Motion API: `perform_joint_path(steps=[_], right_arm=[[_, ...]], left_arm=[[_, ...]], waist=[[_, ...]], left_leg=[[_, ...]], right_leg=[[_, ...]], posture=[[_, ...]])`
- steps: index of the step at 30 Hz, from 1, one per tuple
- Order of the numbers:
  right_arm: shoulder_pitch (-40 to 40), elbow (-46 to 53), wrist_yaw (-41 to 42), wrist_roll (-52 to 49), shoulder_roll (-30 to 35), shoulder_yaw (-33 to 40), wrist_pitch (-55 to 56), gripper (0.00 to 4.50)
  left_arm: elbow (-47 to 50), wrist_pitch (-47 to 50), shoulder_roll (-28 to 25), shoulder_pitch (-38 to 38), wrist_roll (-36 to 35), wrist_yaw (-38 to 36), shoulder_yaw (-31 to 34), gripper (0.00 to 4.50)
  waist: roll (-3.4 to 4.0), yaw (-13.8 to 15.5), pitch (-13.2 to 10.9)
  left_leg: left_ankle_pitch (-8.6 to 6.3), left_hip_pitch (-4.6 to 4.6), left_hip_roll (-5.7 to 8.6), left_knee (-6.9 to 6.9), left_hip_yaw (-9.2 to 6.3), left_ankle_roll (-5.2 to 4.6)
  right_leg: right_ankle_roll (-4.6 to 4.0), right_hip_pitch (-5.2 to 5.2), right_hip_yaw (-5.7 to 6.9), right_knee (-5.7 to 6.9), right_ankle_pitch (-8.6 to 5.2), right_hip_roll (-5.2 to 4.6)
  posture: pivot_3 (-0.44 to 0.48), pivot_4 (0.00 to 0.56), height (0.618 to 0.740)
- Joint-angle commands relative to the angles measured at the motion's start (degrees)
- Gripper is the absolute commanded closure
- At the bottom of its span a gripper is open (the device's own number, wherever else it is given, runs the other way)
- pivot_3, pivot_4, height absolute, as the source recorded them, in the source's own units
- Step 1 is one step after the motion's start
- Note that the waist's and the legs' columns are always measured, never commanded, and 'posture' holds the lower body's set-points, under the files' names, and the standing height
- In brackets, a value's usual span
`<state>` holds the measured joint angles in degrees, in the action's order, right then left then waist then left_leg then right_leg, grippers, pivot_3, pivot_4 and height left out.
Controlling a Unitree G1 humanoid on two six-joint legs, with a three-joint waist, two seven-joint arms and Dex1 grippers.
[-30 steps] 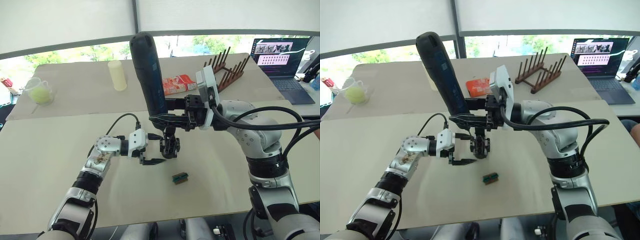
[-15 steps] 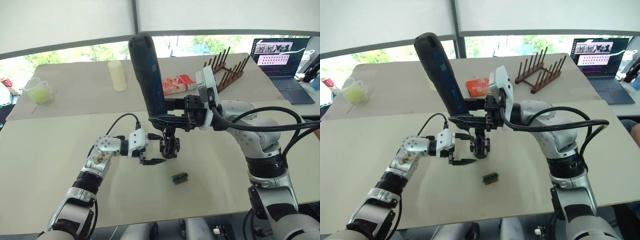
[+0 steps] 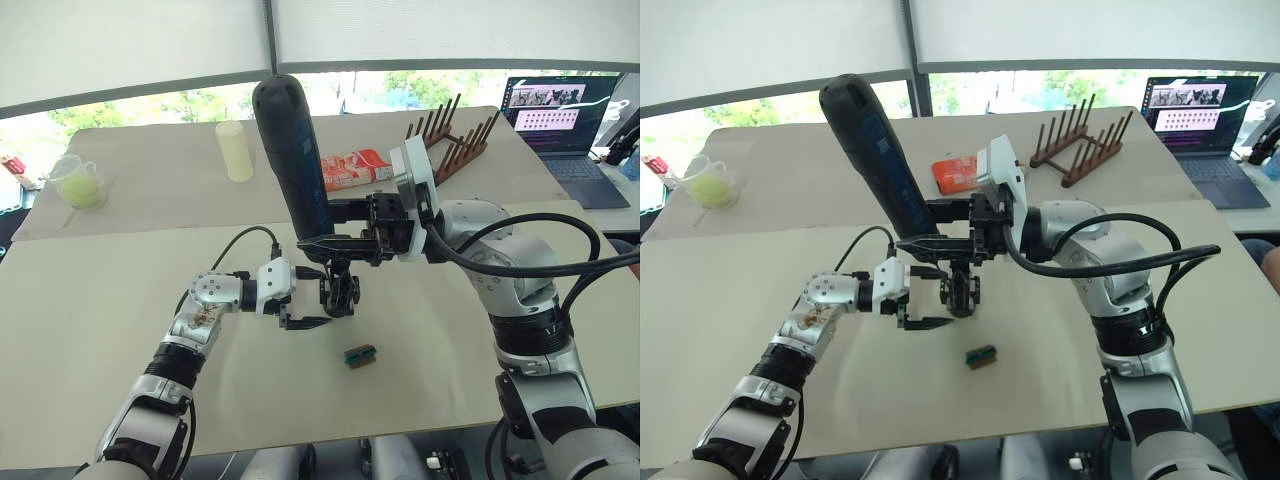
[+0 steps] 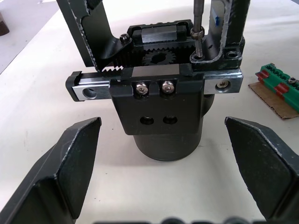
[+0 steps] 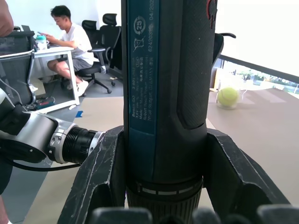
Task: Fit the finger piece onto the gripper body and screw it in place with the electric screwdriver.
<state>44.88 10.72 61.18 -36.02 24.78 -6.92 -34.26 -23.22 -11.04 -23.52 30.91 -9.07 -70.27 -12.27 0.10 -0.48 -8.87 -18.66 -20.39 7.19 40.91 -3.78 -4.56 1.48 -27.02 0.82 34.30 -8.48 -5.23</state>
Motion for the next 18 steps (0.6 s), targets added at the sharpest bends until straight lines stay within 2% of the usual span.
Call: perform_joint_path(steps=[1, 18], right_arm=[[2.02, 1.34, -0.08, -1.13, -0.37, 1.23, 0.38, 2.6], [2.06, 3.12, -0.81, -2.06, 0.62, 1.99, -1.69, 2.6]], left_arm=[[2.22, -0.4, -0.42, 0.03, -0.25, 0.21, 0.38, 0.0], [0.96, -0.78, 0.04, 0.84, -0.02, 0.11, 0.16, 0.0]], waist=[[0.0, 0.0, 0.0], [0.0, -0.06, 0.0]], left_leg=[[0.0, 0.0, 0.0, 0.0, 0.0, 0.0], [0.0, -0.01, 0.0, 0.0, 0.0, 0.0]], right_leg=[[0.0, 0.0, 0.0, 0.0, 0.0, 0.0], [0.0, -0.01, 0.0, 0.01, 0.0, -0.01]], posture=[[0.0, 0.15, 0.74], [0.0, 0.15, 0.74]])
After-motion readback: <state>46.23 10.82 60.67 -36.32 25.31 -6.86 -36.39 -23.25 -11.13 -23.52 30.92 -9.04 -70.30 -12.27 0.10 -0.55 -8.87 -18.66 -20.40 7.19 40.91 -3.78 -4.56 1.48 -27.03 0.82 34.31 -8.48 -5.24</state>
